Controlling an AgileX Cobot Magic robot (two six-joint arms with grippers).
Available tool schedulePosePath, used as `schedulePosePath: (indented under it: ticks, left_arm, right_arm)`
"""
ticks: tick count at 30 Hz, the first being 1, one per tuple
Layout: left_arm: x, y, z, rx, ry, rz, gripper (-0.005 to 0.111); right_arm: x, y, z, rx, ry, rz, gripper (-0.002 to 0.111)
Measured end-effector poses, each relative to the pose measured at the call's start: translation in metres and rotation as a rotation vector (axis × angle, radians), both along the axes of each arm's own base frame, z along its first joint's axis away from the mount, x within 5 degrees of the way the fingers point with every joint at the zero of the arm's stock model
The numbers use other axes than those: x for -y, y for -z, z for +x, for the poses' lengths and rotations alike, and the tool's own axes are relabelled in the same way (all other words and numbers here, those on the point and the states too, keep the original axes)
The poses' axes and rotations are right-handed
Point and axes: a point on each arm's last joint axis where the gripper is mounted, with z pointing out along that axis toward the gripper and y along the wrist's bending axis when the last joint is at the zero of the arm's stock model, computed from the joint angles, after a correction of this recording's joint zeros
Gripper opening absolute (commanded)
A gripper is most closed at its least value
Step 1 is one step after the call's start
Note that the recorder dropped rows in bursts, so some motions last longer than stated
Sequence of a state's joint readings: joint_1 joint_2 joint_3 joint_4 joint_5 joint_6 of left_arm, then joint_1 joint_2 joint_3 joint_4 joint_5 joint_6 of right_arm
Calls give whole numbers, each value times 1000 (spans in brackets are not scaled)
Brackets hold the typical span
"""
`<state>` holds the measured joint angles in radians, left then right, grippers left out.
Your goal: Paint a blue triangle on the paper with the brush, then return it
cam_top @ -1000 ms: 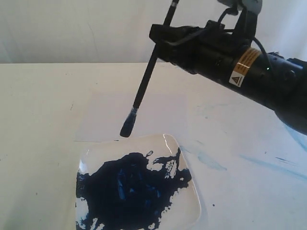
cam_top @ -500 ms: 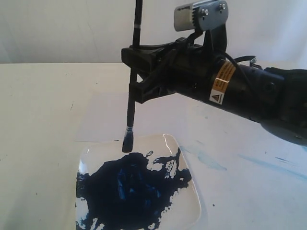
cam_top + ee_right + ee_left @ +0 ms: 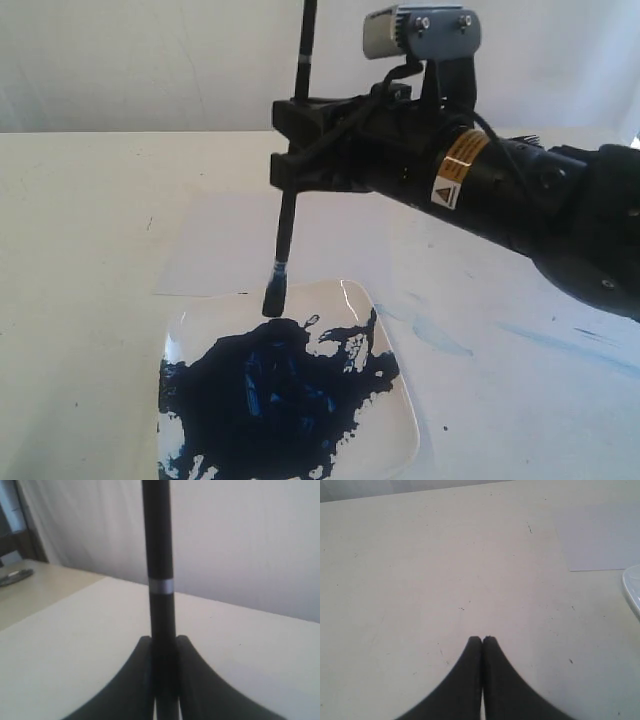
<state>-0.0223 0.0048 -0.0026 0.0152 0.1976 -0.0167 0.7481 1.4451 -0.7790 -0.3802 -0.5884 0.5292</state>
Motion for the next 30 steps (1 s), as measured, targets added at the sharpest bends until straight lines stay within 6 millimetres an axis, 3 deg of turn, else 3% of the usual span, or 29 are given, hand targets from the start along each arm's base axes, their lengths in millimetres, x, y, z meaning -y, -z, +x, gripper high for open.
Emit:
schedulePosePath:
  ticks: [6, 17, 30]
  left_arm:
    - [0, 0, 0, 0, 0, 0, 0]
    - [0, 0, 0, 0, 0, 0, 0]
    - [0, 0, 0, 0, 0, 0, 0]
  right_arm:
    - [4, -15, 12, -14, 123, 107, 0]
    - [3, -50, 24, 34, 199, 216, 0]
    - [4, -48, 26, -18, 222, 211, 0]
